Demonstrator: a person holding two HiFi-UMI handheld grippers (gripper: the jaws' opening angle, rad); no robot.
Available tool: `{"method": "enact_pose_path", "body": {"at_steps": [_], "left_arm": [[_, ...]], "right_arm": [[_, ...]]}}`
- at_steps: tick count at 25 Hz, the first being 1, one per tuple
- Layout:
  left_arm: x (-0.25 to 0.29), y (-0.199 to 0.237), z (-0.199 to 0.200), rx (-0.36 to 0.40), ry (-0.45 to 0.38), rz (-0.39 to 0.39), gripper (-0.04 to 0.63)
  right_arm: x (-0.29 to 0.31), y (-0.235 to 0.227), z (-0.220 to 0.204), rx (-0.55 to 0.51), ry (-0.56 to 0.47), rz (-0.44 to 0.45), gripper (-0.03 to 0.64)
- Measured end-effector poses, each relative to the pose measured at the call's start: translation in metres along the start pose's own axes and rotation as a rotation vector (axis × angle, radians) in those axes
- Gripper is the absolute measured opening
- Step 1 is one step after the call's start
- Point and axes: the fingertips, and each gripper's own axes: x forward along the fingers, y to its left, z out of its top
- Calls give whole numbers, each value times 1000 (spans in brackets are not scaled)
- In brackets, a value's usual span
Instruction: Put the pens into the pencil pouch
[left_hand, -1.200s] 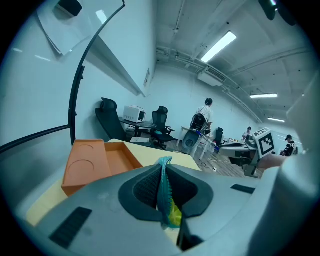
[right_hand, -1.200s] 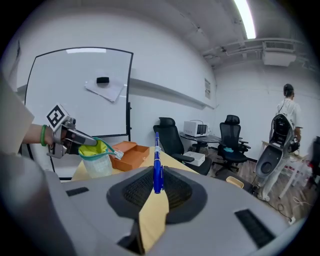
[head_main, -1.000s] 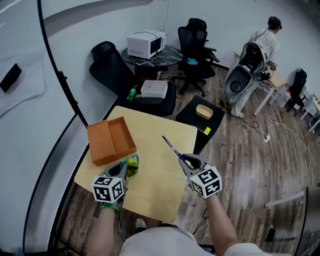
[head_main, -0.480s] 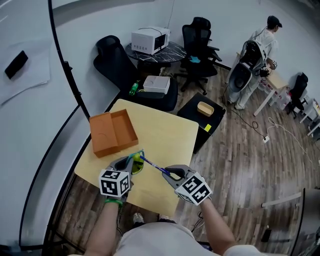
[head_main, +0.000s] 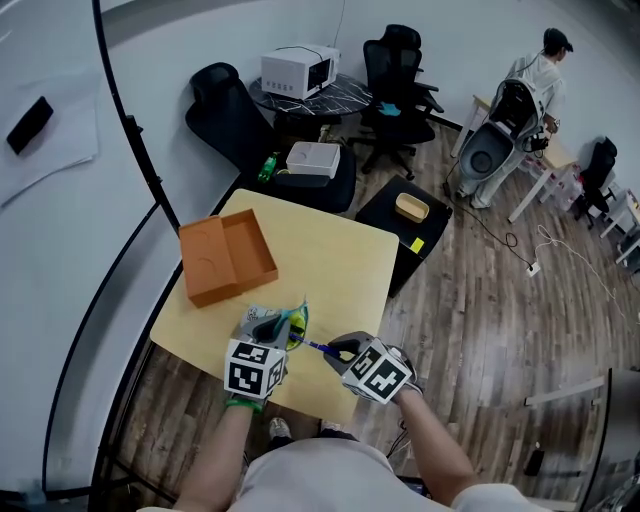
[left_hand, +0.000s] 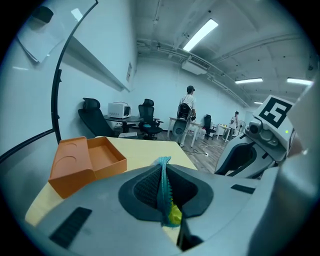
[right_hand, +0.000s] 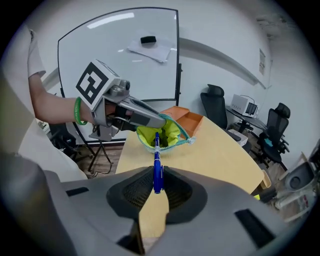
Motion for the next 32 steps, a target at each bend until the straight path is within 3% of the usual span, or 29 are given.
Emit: {"method": "enact_pose_path", "body": {"at_steps": [12,25,32], "left_arm": [[3,-27,-19,-17,45,-63,26],[-11,-48,-16,-168,7,-156,26],[-17,-41,-12,-179,-10,-141,26]], "right_arm": [[22,11,10,-38,29,36,61],[55,28,27,-58,22,61,60],[52,27,40,-43,-52,60,68]]}}
